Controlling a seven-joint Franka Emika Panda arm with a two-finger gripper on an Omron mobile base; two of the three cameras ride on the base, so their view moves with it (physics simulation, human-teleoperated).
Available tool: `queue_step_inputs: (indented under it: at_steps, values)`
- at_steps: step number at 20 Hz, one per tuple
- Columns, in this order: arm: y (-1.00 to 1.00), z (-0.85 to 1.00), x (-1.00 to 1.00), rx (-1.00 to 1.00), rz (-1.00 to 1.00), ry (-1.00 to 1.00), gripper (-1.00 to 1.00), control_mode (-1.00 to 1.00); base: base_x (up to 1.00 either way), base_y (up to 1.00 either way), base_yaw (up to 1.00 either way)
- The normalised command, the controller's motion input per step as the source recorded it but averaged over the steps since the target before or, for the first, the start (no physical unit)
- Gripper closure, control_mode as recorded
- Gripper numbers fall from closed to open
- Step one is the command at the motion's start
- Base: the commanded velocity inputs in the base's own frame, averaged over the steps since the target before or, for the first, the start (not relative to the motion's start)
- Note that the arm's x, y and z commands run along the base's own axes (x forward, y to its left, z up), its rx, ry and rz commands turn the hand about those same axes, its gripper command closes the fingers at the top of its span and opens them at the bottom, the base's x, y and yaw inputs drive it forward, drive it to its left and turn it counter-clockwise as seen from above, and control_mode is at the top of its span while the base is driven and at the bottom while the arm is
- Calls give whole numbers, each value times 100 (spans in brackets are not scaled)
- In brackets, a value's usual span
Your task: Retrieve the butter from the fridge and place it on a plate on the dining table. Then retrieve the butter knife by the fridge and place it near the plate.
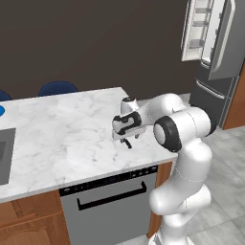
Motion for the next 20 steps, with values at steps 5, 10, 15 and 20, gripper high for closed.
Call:
queue_step_inputs:
  at_steps: [5,10,15,20]
  values:
    - [0,-36,32,-2,0,0,-100,-100,0,0,0]
    - [0,-28,29,4,0,2,-100,-100,0,0,0]
    - [0,-40,7,0,0,7,-100,-100,0,0,0]
    - [0,-30,4,0,0,2,-100,-100,0,0,0]
